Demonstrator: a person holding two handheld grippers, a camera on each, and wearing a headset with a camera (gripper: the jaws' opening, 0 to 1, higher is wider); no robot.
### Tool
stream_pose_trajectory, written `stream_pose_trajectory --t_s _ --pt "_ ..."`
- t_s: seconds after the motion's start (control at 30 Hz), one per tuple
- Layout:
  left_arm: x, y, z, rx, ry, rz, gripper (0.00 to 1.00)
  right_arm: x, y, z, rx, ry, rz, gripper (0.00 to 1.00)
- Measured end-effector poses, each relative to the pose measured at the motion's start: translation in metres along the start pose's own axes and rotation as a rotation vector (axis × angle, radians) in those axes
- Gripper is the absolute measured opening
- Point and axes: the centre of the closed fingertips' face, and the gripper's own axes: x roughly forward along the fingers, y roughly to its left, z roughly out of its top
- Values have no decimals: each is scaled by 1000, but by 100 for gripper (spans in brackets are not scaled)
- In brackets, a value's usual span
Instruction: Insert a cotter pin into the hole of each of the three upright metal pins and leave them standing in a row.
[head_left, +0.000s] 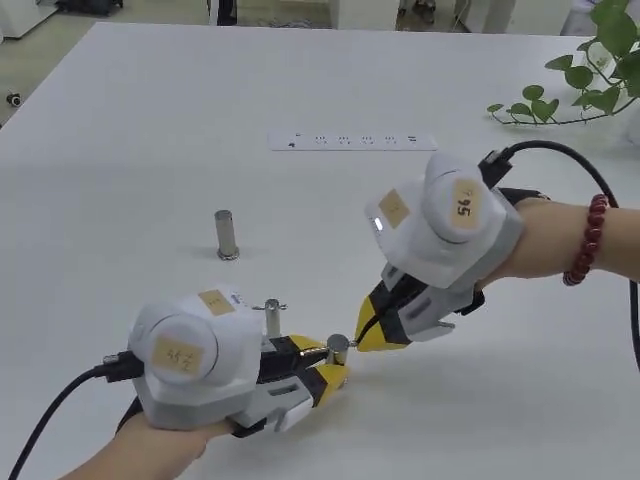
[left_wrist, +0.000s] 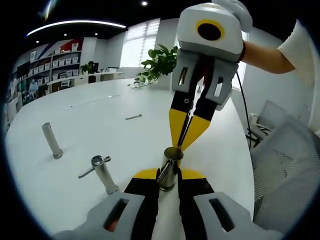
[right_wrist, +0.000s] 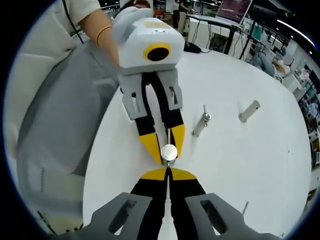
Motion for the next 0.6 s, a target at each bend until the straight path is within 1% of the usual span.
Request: stream_pose_trajectory --t_s 0.37,0.6 --pt "0 -1 0 -4 2 -6 12 2 -1 0 9 2 -6 3" --pt "0 0 -2 -15 5 2 13 2 -1 0 21 -2 -12 3"
